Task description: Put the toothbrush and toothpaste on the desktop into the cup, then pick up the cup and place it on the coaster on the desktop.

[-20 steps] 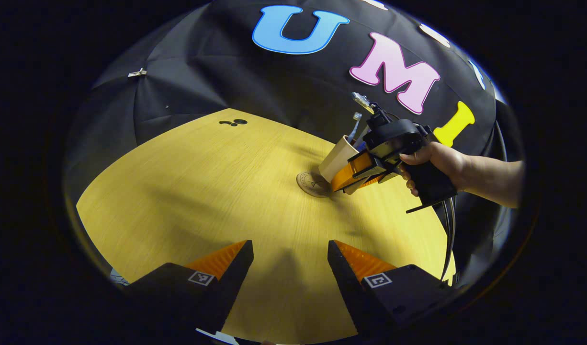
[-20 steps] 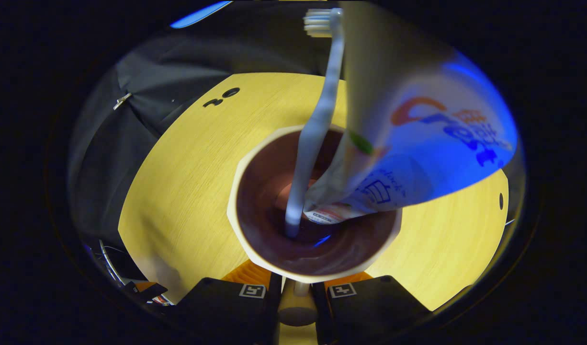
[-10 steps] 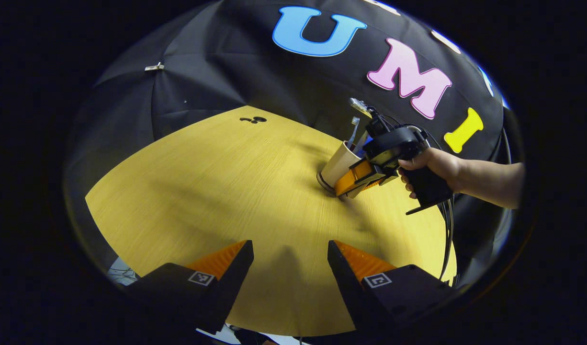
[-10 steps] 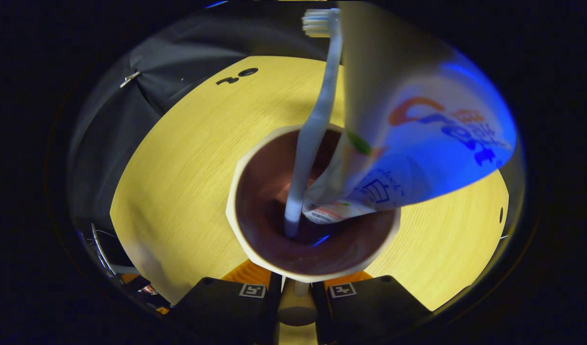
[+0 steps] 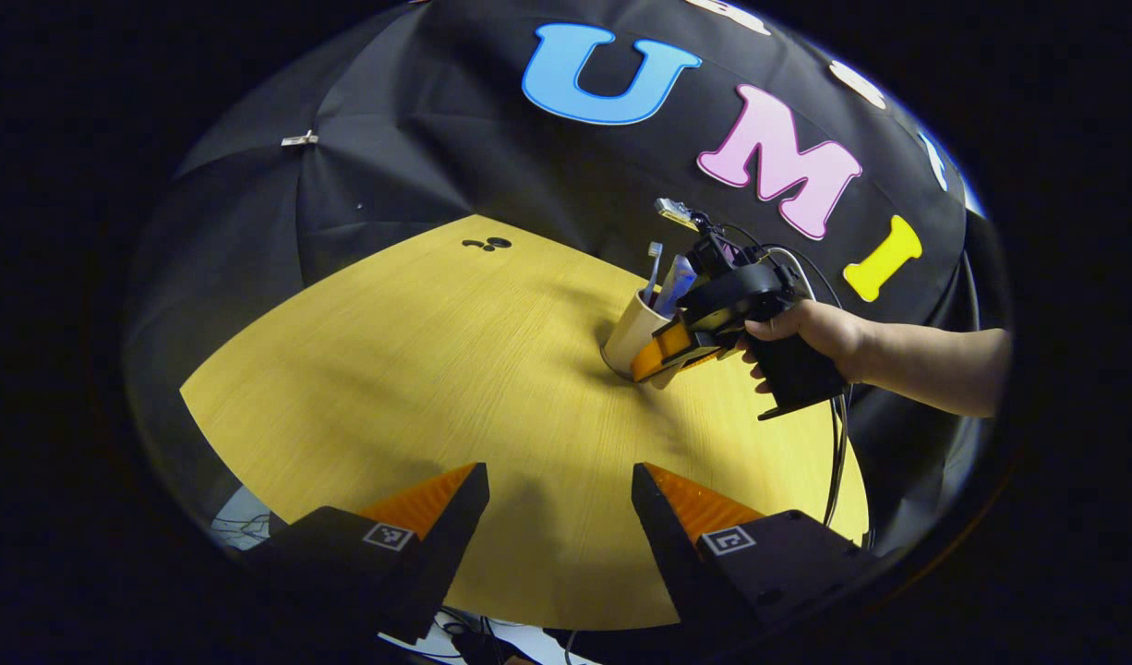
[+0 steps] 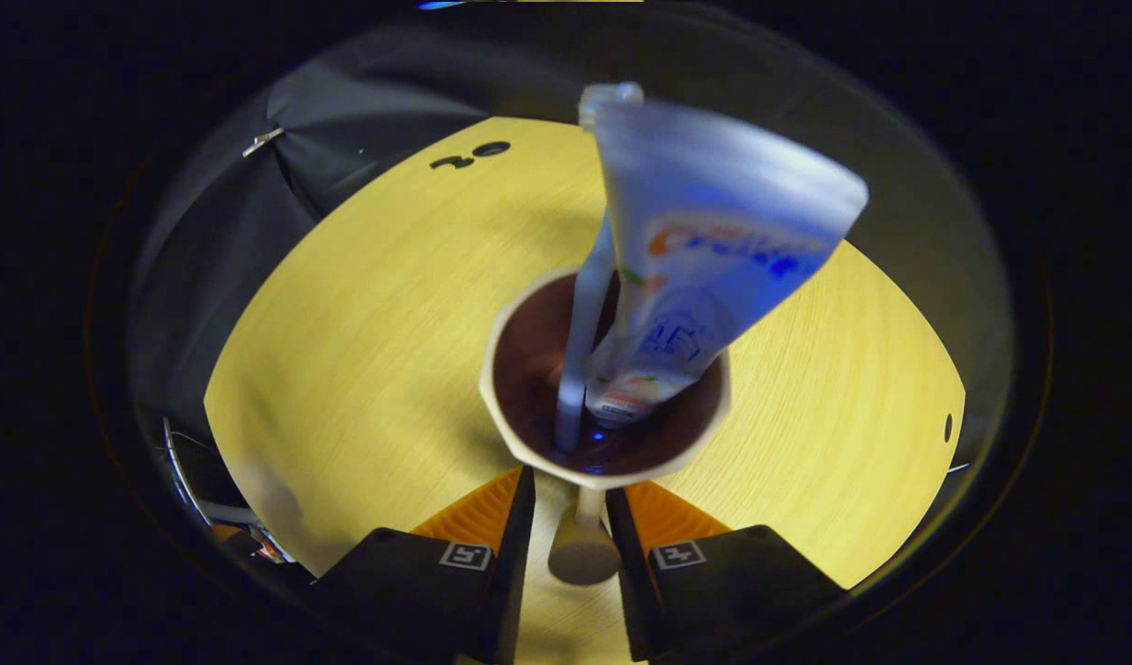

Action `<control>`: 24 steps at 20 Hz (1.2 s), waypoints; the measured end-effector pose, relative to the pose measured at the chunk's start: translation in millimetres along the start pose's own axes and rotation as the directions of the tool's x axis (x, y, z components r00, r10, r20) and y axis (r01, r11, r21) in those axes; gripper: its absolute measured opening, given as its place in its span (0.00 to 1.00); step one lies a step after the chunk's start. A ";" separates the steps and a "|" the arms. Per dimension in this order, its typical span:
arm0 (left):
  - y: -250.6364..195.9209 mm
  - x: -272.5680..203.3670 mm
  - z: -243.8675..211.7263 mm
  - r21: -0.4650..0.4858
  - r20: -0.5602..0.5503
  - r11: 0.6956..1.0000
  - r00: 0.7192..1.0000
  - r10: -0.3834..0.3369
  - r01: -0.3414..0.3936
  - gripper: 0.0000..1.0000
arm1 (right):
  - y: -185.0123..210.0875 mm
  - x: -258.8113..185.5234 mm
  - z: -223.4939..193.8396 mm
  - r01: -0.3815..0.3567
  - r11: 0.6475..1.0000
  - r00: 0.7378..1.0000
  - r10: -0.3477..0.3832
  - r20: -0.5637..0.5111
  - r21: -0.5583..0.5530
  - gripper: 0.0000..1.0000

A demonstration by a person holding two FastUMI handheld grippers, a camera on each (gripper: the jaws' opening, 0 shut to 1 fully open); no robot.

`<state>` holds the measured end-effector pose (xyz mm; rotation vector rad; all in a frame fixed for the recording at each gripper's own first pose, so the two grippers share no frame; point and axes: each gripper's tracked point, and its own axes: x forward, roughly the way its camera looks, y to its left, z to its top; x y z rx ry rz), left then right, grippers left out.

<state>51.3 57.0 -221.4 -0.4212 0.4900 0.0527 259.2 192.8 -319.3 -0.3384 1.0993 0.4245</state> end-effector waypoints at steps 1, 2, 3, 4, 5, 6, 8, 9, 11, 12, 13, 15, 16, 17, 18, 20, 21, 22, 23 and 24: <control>-2.7 -4.4 3.0 0.008 0.004 1.000 1.000 -0.008 0.008 0.97 | 0.0 -11.4 3.7 0.002 1.000 1.000 -0.002 0.023 0.015 0.51; -6.7 -8.4 5.5 0.014 0.007 1.000 1.000 -0.018 0.018 0.97 | -0.8 -24.8 5.4 -0.001 1.000 0.999 -0.001 0.050 0.031 0.62; -10.6 -12.4 8.4 0.021 0.010 0.999 0.999 -0.031 0.030 0.97 | -2.5 -37.7 6.7 0.002 0.999 0.997 -0.005 0.070 0.045 0.70; -14.7 -16.5 11.1 0.030 0.015 0.999 0.999 -0.043 0.042 0.97 | -2.0 -54.7 5.9 -0.003 0.998 0.995 -0.003 0.096 0.069 0.82; -18.4 -19.9 15.2 0.040 0.022 0.998 0.998 -0.057 0.056 0.97 | -1.2 -70.3 6.1 -0.012 0.996 0.993 0.001 0.119 0.089 0.82; -24.8 -25.3 18.0 0.043 0.025 0.996 0.997 -0.075 0.074 0.97 | -0.9 -89.3 5.1 -0.020 0.993 0.989 0.003 0.150 0.112 0.81; -37.6 -37.0 30.0 0.059 0.047 0.993 0.993 -0.109 0.106 0.97 | -1.9 -123.1 1.0 -0.027 0.988 0.978 -0.005 0.207 0.150 0.82; -42.0 -42.4 38.5 0.079 0.069 0.990 0.991 -0.118 0.112 0.97 | -1.2 -142.4 -4.2 -0.035 0.985 0.972 -0.006 0.234 0.171 0.84; -51.3 -59.1 62.9 0.133 0.146 0.985 0.981 -0.128 0.109 0.97 | 4.5 -183.3 -19.7 -0.072 0.969 0.958 0.001 0.288 0.236 0.90; -55.8 -68.5 77.0 0.155 0.192 0.983 0.973 -0.132 0.102 0.97 | 9.2 -203.8 -25.2 -0.095 0.959 0.949 0.006 0.315 0.267 0.92; -62.0 -79.6 89.2 0.172 0.238 0.979 0.960 -0.146 0.106 0.97 | 9.6 -223.0 -30.5 -0.105 0.952 0.939 -0.001 0.345 0.288 0.92; -75.5 -102.8 115.5 0.202 0.326 0.974 0.930 -0.170 0.107 0.97 | 3.1 -261.7 -43.7 -0.090 0.944 0.908 -0.053 0.416 0.317 0.99; -79.3 -116.7 125.2 0.217 0.363 0.971 0.915 -0.177 0.101 0.97 | 2.9 -285.2 -51.9 -0.085 0.938 0.887 -0.083 0.455 0.336 0.98; -82.2 -127.6 132.8 0.232 0.393 0.968 0.901 -0.180 0.093 0.97 | -0.1 -306.6 -57.2 -0.080 0.929 0.860 -0.119 0.496 0.361 0.98; -85.0 -137.9 138.8 0.245 0.415 0.966 0.892 -0.181 0.082 0.97 | -2.4 -326.5 -63.5 -0.076 0.920 0.834 -0.152 0.531 0.383 0.98; -87.0 -154.7 145.0 0.262 0.446 0.963 0.877 -0.179 0.064 0.96 | -0.2 -355.9 -91.1 -0.080 0.906 0.813 -0.182 0.553 0.415 0.98; -86.9 -164.7 149.3 0.259 0.463 0.964 0.867 -0.184 0.066 0.97 | -2.6 -369.5 -104.5 -0.069 0.895 0.804 -0.211 0.556 0.440 0.98; -89.8 -174.6 149.0 0.249 0.470 0.965 0.860 -0.197 0.085 0.97 | -5.9 -382.5 -117.1 -0.056 0.885 0.787 -0.245 0.566 0.462 0.98; -91.1 -182.1 147.7 0.240 0.472 0.966 0.857 -0.207 0.101 0.96 | -9.7 -395.7 -128.9 -0.036 0.877 0.765 -0.283 0.578 0.478 0.98; -90.0 -188.6 147.0 0.238 0.476 0.966 0.854 -0.210 0.105 0.96 | -14.6 -407.6 -140.9 -0.009 0.870 0.738 -0.327 0.590 0.492 0.98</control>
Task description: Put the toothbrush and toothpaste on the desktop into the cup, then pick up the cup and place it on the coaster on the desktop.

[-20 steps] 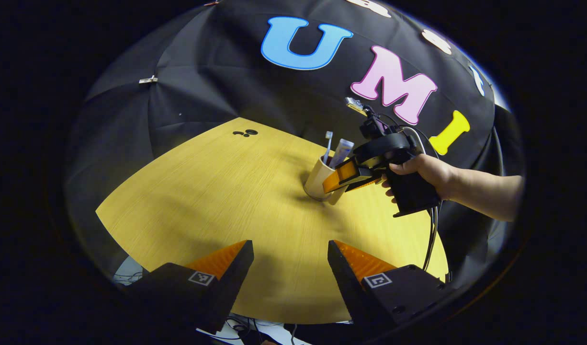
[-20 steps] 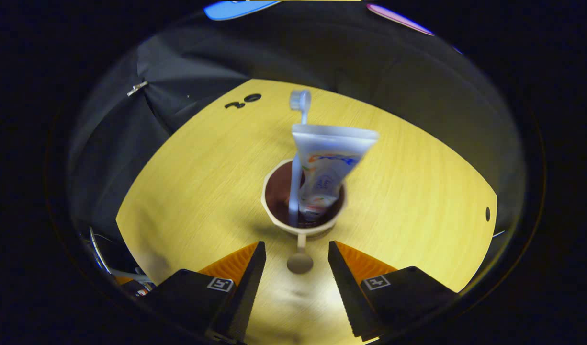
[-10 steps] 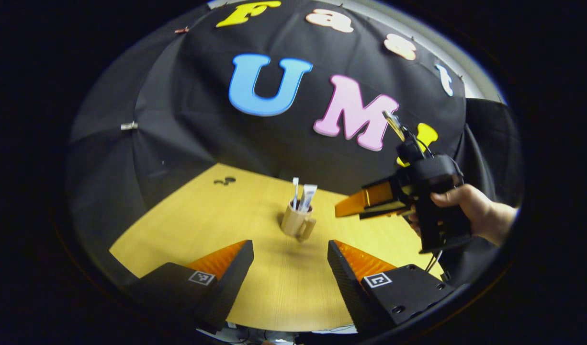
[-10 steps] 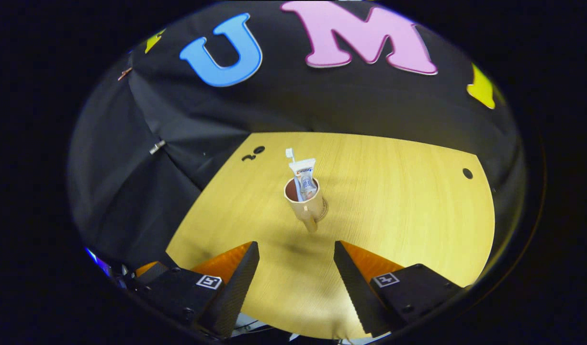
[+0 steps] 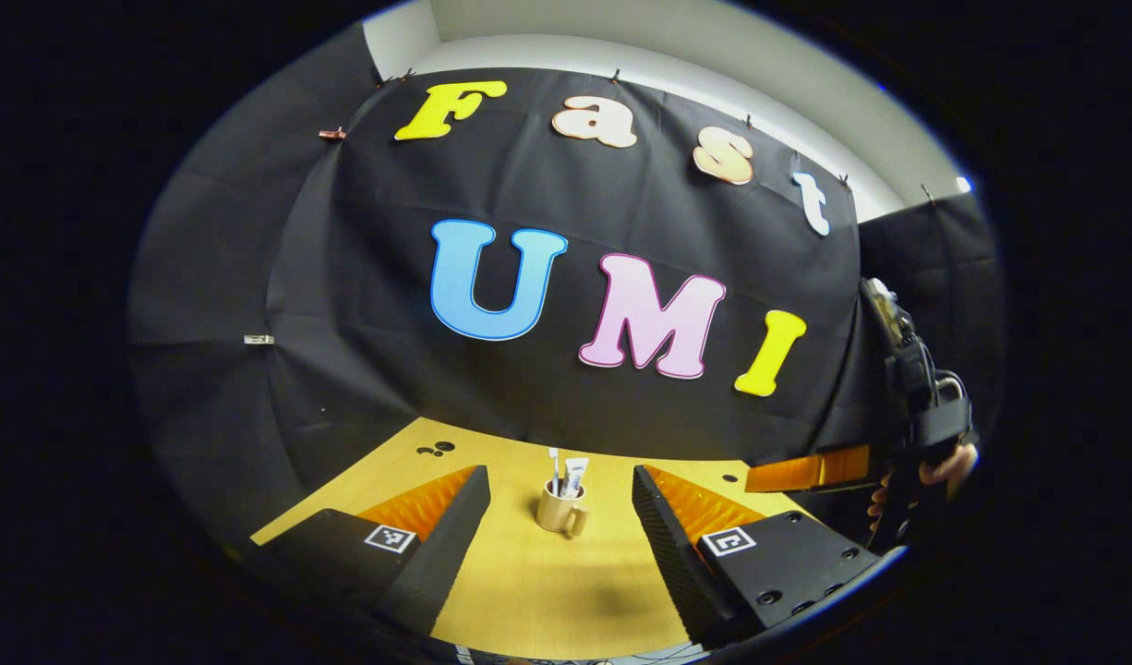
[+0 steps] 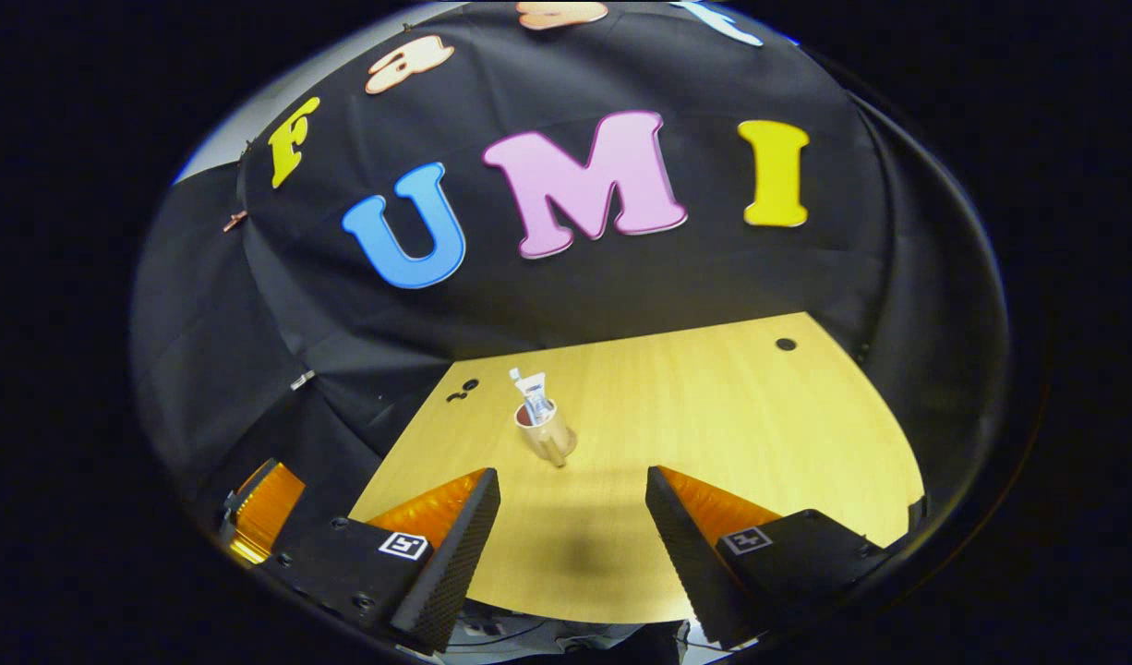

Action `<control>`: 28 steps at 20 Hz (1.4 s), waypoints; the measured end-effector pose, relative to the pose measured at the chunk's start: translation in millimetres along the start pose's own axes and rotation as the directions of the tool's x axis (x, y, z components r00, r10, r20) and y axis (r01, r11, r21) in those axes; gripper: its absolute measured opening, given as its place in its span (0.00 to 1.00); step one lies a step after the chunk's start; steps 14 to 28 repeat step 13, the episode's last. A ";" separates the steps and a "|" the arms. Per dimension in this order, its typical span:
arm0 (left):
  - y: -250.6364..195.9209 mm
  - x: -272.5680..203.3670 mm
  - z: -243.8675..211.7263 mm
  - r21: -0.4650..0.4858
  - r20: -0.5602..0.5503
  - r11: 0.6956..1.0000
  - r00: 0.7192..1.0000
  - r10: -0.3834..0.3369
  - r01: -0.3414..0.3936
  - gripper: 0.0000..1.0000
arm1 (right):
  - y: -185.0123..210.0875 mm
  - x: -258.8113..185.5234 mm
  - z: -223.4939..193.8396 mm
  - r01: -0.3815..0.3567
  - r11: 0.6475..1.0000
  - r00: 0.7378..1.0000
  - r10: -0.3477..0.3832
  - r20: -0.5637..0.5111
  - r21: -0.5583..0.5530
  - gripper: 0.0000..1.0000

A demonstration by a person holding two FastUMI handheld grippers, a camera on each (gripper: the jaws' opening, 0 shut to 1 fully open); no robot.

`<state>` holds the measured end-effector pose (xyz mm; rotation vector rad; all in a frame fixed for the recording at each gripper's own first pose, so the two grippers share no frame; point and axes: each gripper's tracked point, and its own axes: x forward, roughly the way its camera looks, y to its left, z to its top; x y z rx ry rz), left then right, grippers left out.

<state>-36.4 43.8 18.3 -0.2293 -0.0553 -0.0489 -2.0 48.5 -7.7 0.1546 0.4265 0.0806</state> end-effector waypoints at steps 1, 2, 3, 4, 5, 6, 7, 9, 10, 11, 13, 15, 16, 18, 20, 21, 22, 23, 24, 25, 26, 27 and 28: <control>0.5 -4.7 1.5 0.005 0.002 1.000 1.000 -0.003 0.003 0.97 | -7.0 -14.0 3.2 0.030 0.999 0.998 -0.029 0.049 -0.012 0.98; -1.0 -7.3 -0.6 0.012 0.002 1.000 1.000 -0.010 0.010 0.97 | -14.1 -26.7 7.8 0.058 0.998 0.993 -0.055 0.100 -0.024 0.98; -5.3 -8.9 -1.1 0.020 0.004 0.999 1.000 -0.030 0.030 0.97 | -19.2 -37.4 12.4 0.080 0.996 0.985 -0.072 0.157 -0.047 0.98; -11.6 -10.0 -1.6 0.033 0.005 0.998 0.998 -0.058 0.057 0.97 | -23.4 -46.0 13.8 0.109 0.992 0.976 -0.094 0.194 -0.070 0.98; -13.5 -10.9 -6.1 0.046 -0.005 0.997 0.998 -0.067 0.067 0.97 | -26.8 -55.7 12.7 0.127 0.988 0.970 -0.105 0.219 -0.089 0.97; -14.4 -10.2 -8.8 0.049 -0.013 0.996 0.997 -0.071 0.072 0.97 | -26.2 -63.7 11.7 0.133 0.986 0.966 -0.104 0.239 -0.106 0.98; -19.6 -10.0 -7.8 0.041 -0.015 0.996 0.997 -0.079 0.079 0.97 | -26.5 -70.5 10.6 0.140 0.983 0.961 -0.106 0.254 -0.119 0.98; -26.3 -10.4 -5.6 0.021 -0.013 0.998 0.998 -0.067 0.067 0.97 | -30.4 -80.2 10.7 0.167 0.976 0.951 -0.122 0.284 -0.139 0.98; -27.3 -12.1 -5.0 0.010 -0.013 0.999 0.999 -0.040 0.040 0.97 | -30.1 -85.0 11.0 0.176 0.973 0.946 -0.125 0.298 -0.150 0.98; -30.7 -10.8 -6.8 0.006 -0.015 1.000 1.000 -0.025 0.025 0.97 | -29.7 -88.1 11.9 0.183 0.970 0.941 -0.125 0.315 -0.163 0.98; -41.5 -8.7 -10.9 0.025 -0.017 0.999 0.999 -0.031 0.031 0.97 | -29.8 -89.3 12.2 0.187 0.967 0.936 -0.123 0.329 -0.171 0.97; -41.5 -8.7 -10.9 0.025 -0.017 0.999 0.999 -0.031 0.031 0.97 | -29.8 -89.3 12.2 0.187 0.967 0.936 -0.123 0.329 -0.171 0.97; -41.5 -8.7 -10.9 0.025 -0.017 0.999 0.999 -0.031 0.031 0.97 | -29.8 -89.3 12.2 0.187 0.967 0.936 -0.123 0.329 -0.171 0.97; -41.5 -8.7 -10.9 0.025 -0.017 0.999 0.999 -0.031 0.031 0.97 | -29.8 -89.3 12.2 0.187 0.967 0.936 -0.123 0.329 -0.171 0.97; -41.5 -8.7 -10.9 0.025 -0.017 0.999 0.999 -0.031 0.031 0.97 | -29.8 -89.3 12.2 0.187 0.967 0.936 -0.123 0.329 -0.171 0.97; -41.5 -8.7 -10.9 0.025 -0.017 0.999 0.999 -0.031 0.031 0.97 | -29.8 -89.3 12.2 0.187 0.967 0.936 -0.123 0.329 -0.171 0.97; -41.5 -8.7 -10.9 0.025 -0.017 0.999 0.999 -0.031 0.031 0.97 | -29.8 -89.3 12.2 0.187 0.967 0.936 -0.123 0.329 -0.171 0.97; -41.5 -8.7 -10.9 0.025 -0.017 0.999 0.999 -0.031 0.031 0.97 | -29.8 -89.3 12.2 0.187 0.967 0.936 -0.123 0.329 -0.171 0.97; -41.5 -8.7 -10.9 0.025 -0.017 0.999 0.999 -0.031 0.031 0.97 | -29.8 -89.3 12.2 0.187 0.967 0.936 -0.123 0.329 -0.171 0.97; -41.5 -8.7 -10.9 0.025 -0.017 0.999 0.999 -0.031 0.031 0.97 | -29.8 -89.3 12.2 0.187 0.967 0.936 -0.123 0.329 -0.171 0.97; -41.5 -8.7 -10.9 0.025 -0.017 0.999 0.999 -0.031 0.031 0.97 | -29.8 -89.3 12.2 0.187 0.967 0.936 -0.123 0.329 -0.171 0.97; -41.5 -8.7 -10.9 0.025 -0.017 0.999 0.999 -0.031 0.031 0.97 | -29.8 -89.3 12.2 0.187 0.967 0.936 -0.123 0.329 -0.171 0.97; -41.5 -8.7 -10.9 0.025 -0.017 0.999 0.999 -0.031 0.031 0.97 | -29.8 -89.3 12.2 0.187 0.967 0.936 -0.123 0.329 -0.171 0.97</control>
